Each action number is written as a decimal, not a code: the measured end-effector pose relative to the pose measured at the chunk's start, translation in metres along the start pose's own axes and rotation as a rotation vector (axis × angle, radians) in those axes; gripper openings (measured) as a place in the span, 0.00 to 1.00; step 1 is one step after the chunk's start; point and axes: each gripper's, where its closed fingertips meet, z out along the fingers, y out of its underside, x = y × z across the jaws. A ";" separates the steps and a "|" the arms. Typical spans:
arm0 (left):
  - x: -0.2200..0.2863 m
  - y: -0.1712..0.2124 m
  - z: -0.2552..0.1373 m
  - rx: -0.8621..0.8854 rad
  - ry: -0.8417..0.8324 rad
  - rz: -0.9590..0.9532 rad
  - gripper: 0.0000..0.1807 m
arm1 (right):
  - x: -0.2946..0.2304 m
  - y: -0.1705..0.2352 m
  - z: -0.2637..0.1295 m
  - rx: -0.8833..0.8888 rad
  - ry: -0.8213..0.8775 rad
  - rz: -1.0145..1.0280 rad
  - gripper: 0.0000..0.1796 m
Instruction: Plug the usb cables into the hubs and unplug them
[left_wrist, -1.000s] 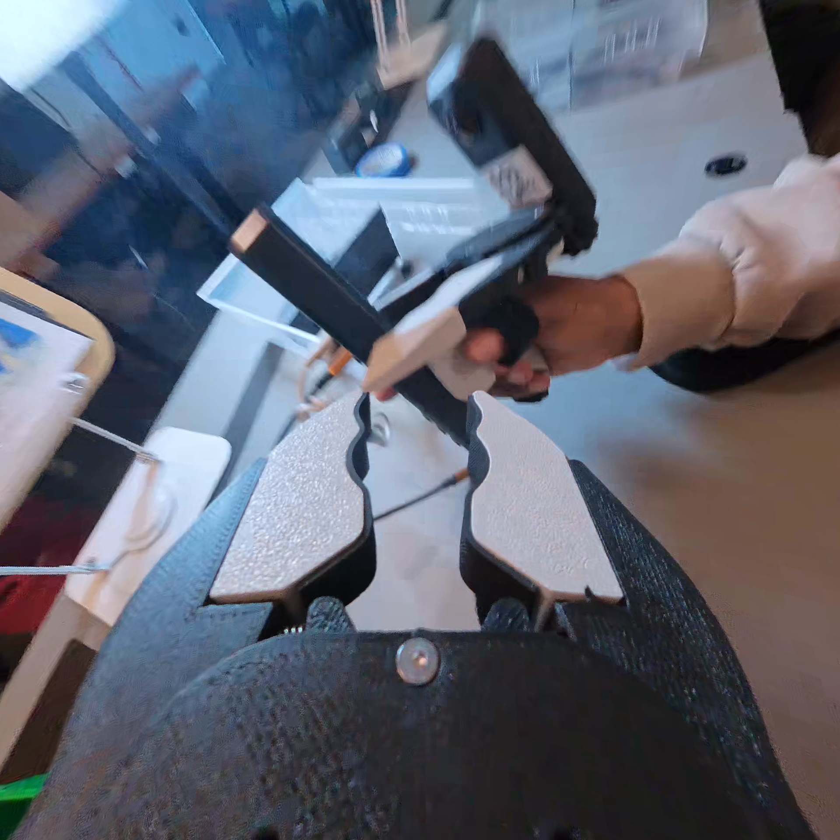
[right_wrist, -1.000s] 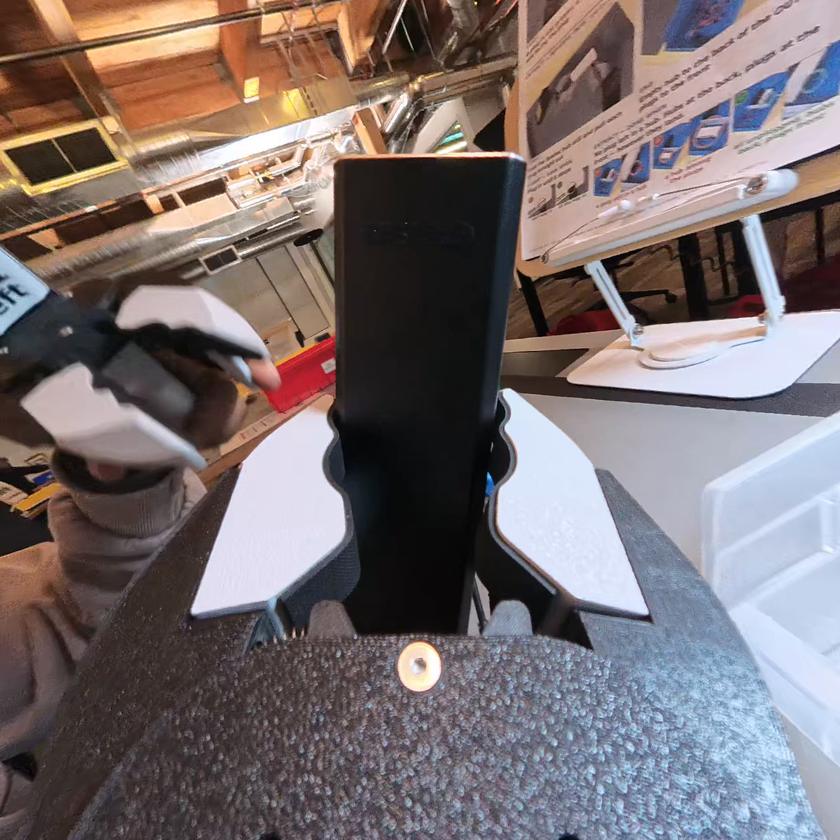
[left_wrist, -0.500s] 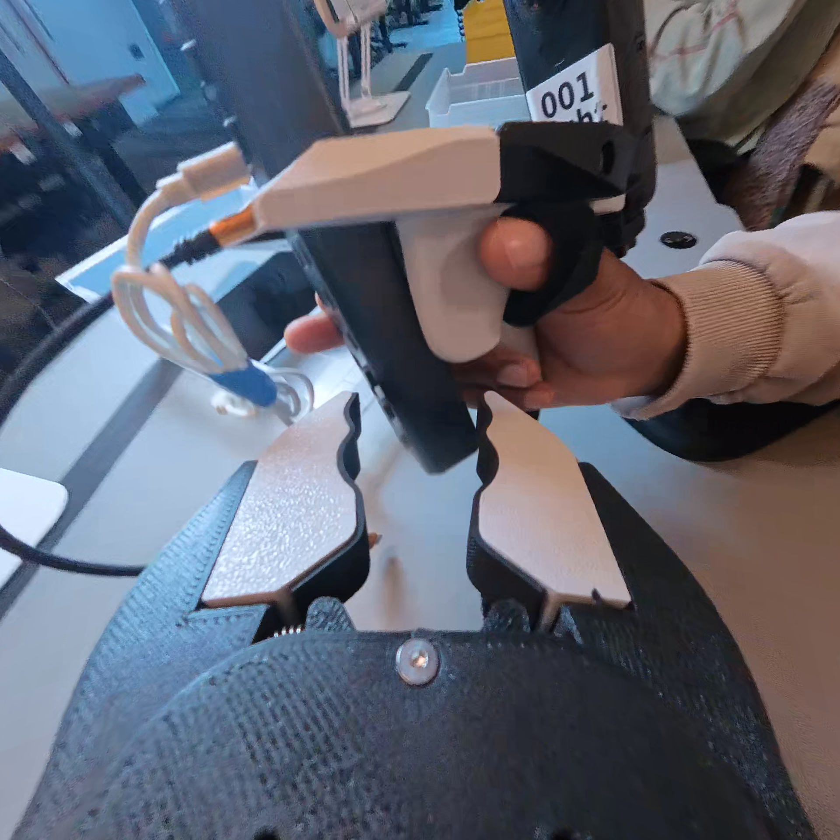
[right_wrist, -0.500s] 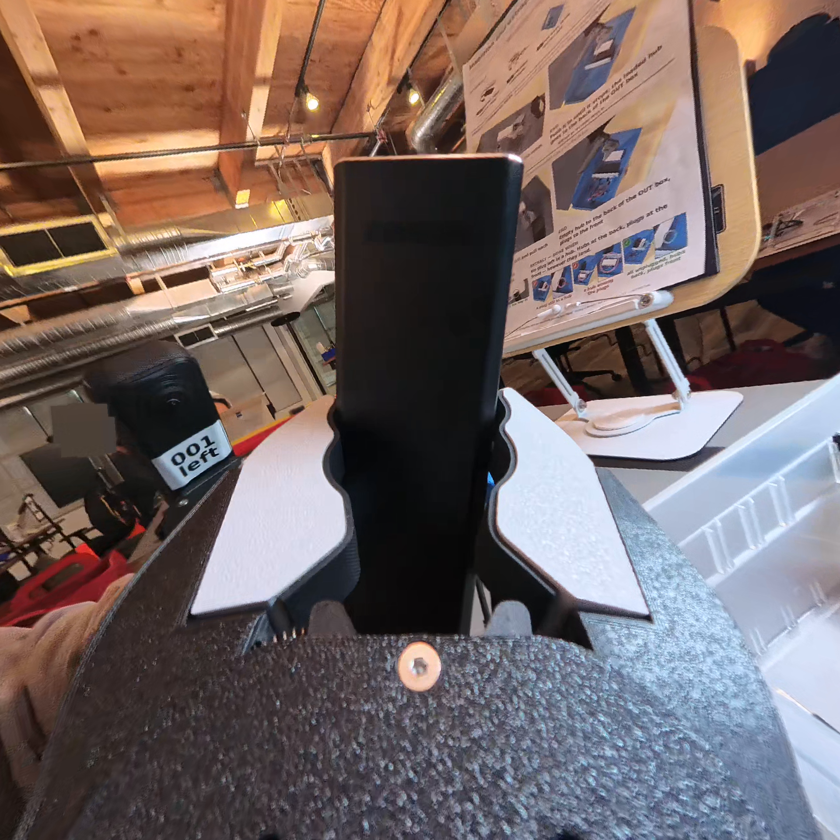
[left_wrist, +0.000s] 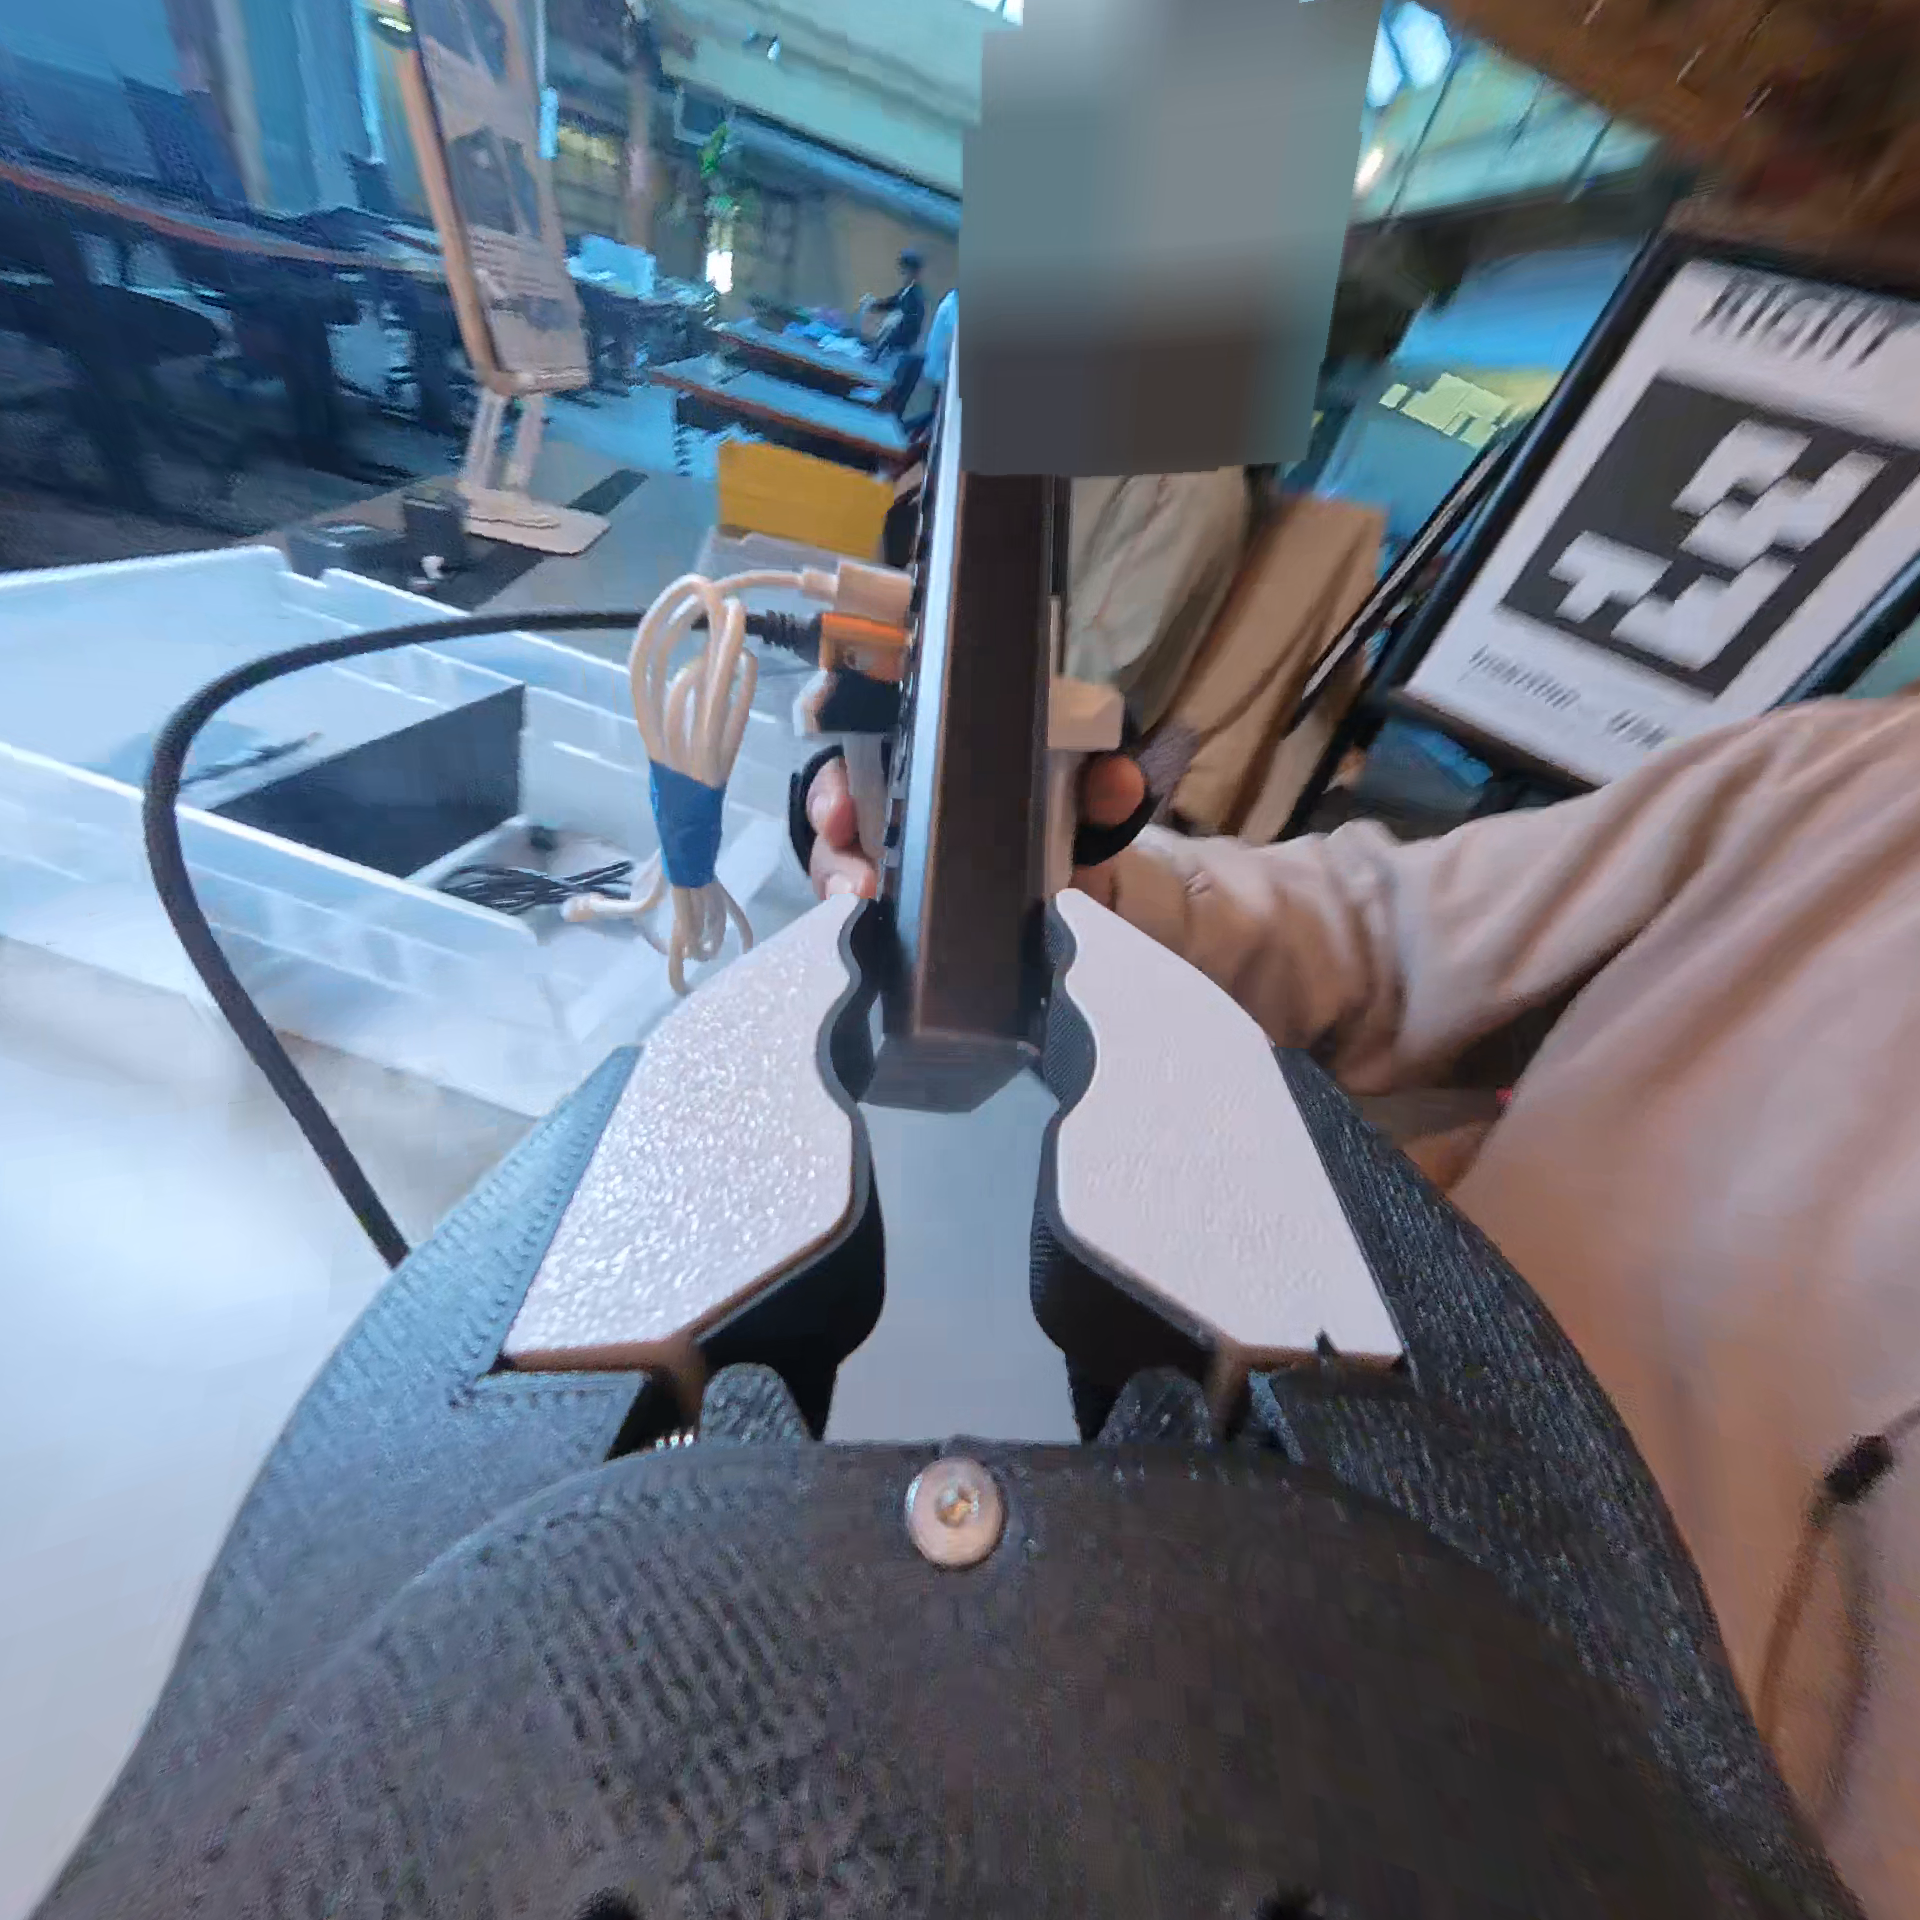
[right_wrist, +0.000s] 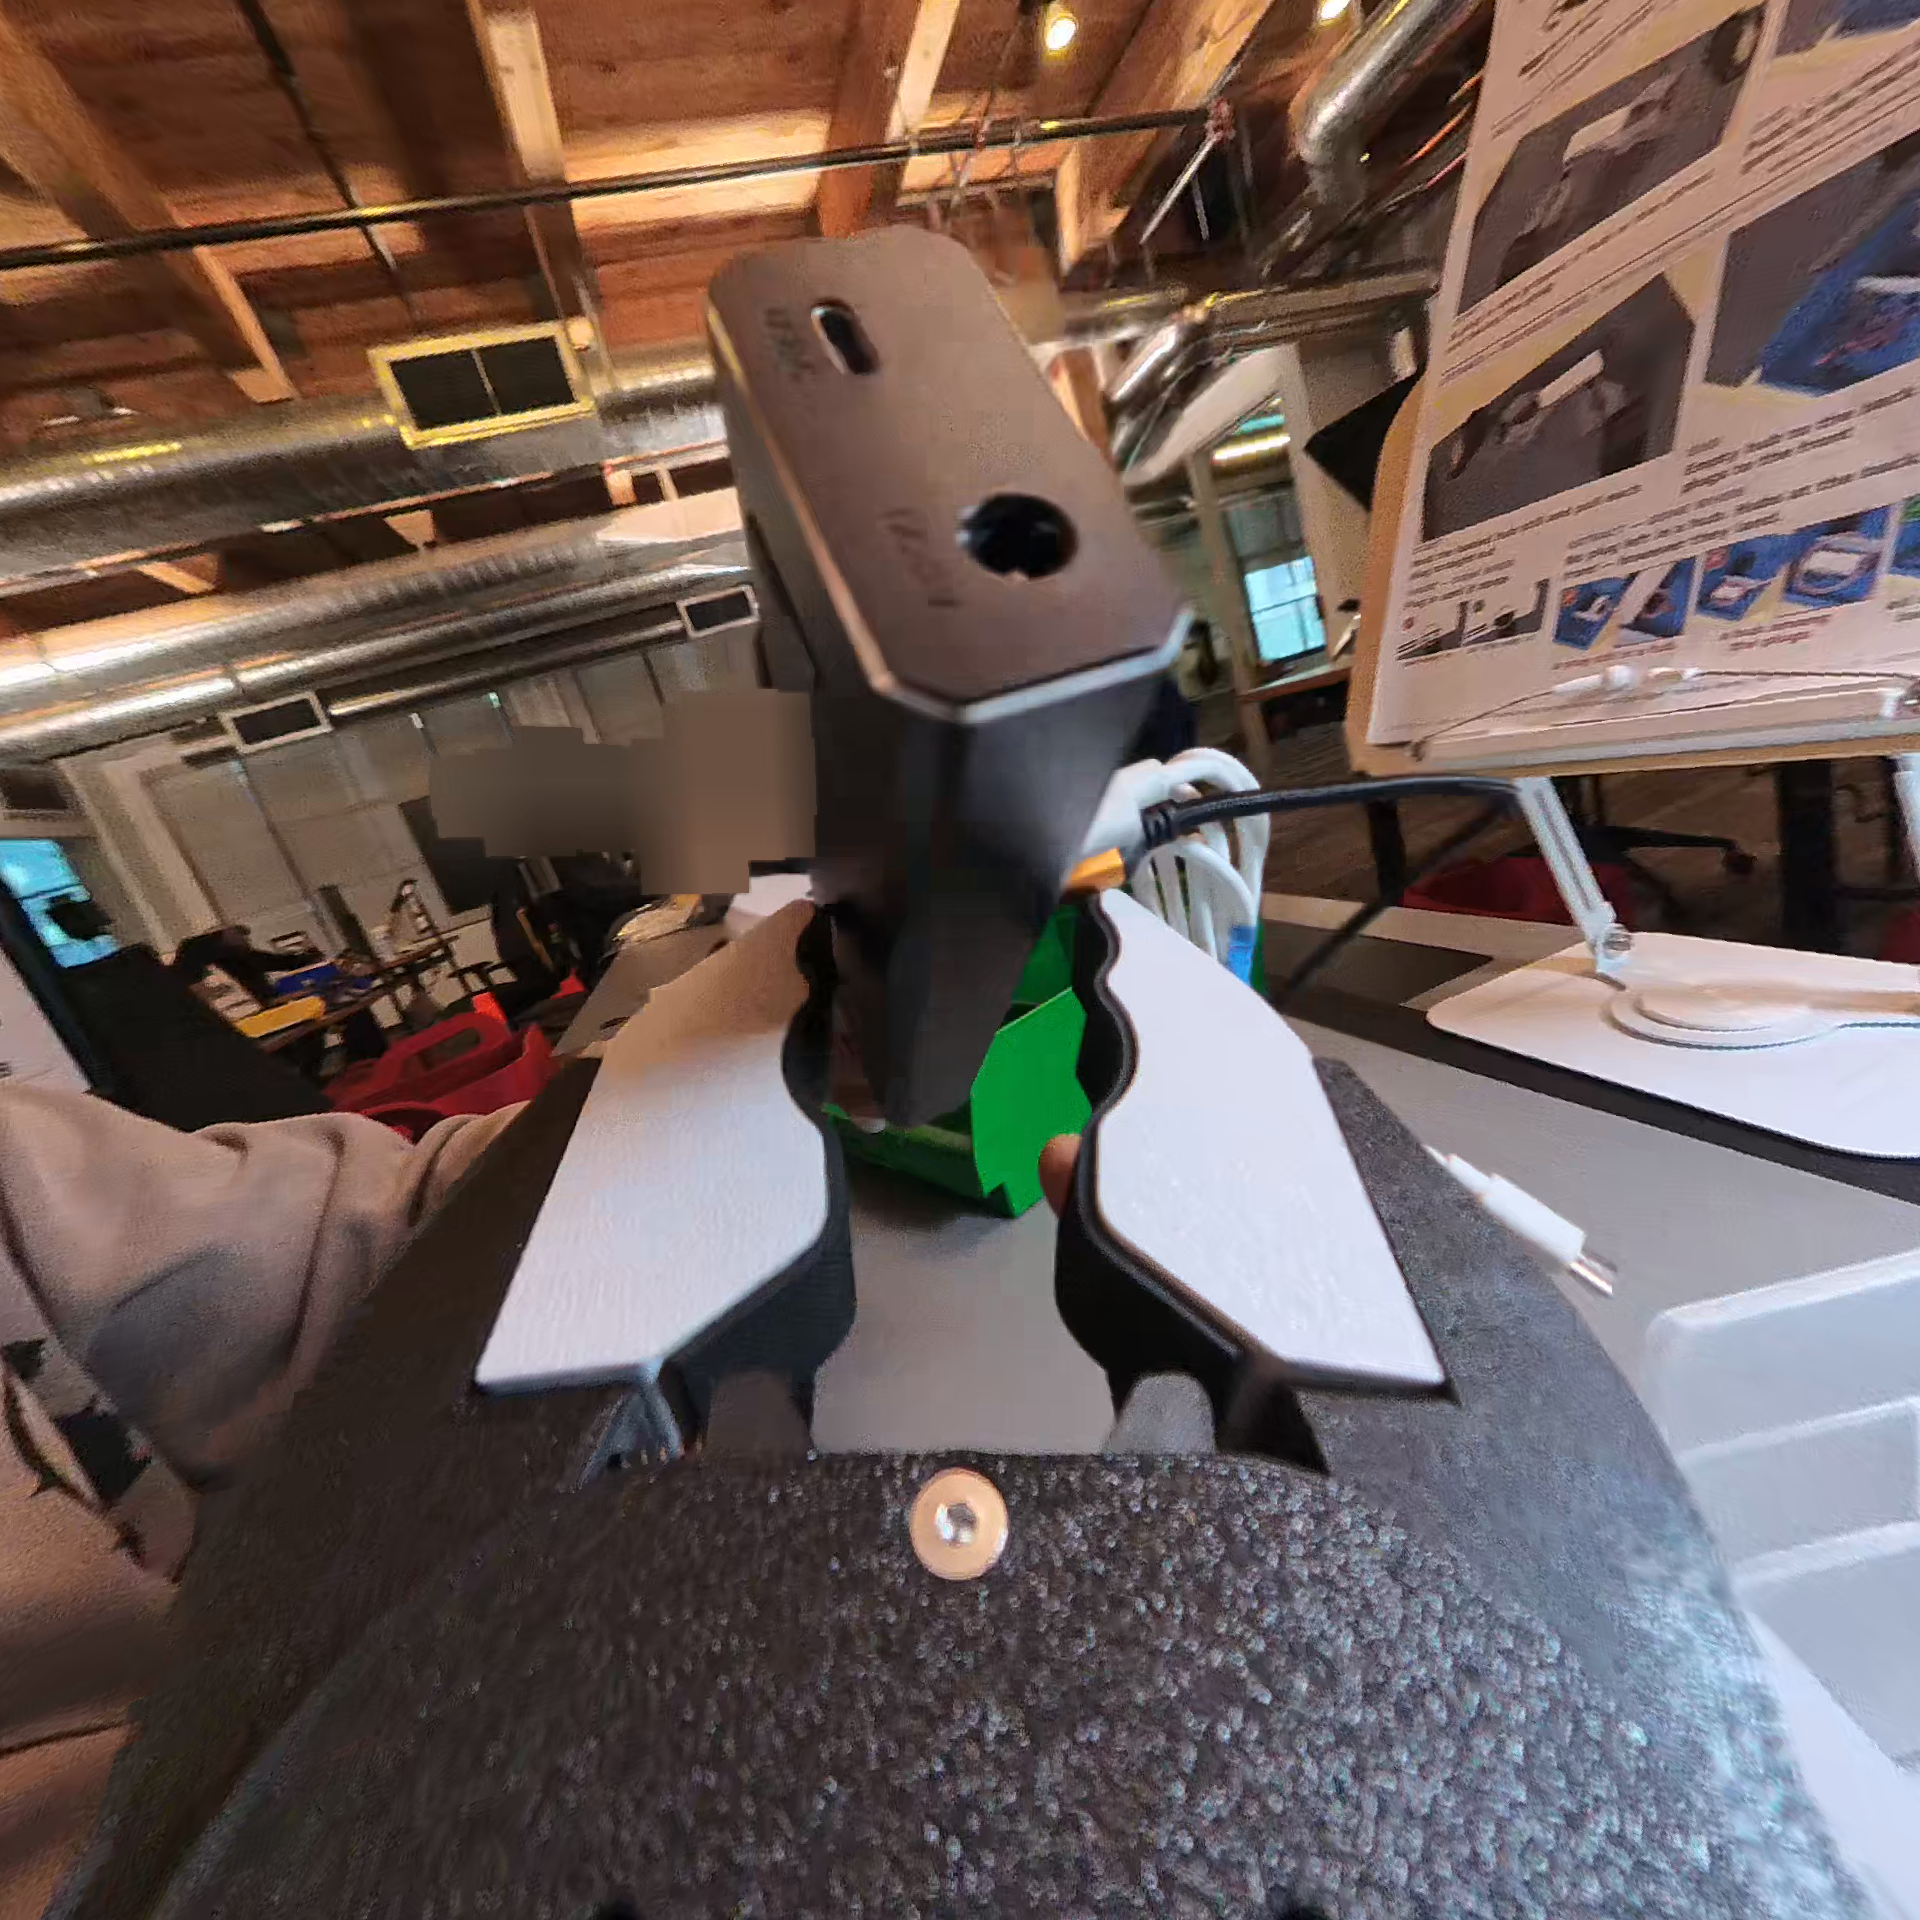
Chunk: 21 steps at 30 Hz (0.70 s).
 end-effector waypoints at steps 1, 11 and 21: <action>0.000 -0.002 -0.002 0.030 0.037 -0.054 0.17 | -0.002 0.003 0.001 -0.013 -0.022 0.017 0.23; -0.041 0.017 0.001 -0.067 -0.257 0.056 0.20 | 0.022 0.014 -0.002 -0.034 0.144 -0.011 0.15; -0.051 0.041 0.036 -0.241 -0.537 0.301 0.34 | 0.039 0.026 -0.002 -0.088 0.385 -0.119 0.15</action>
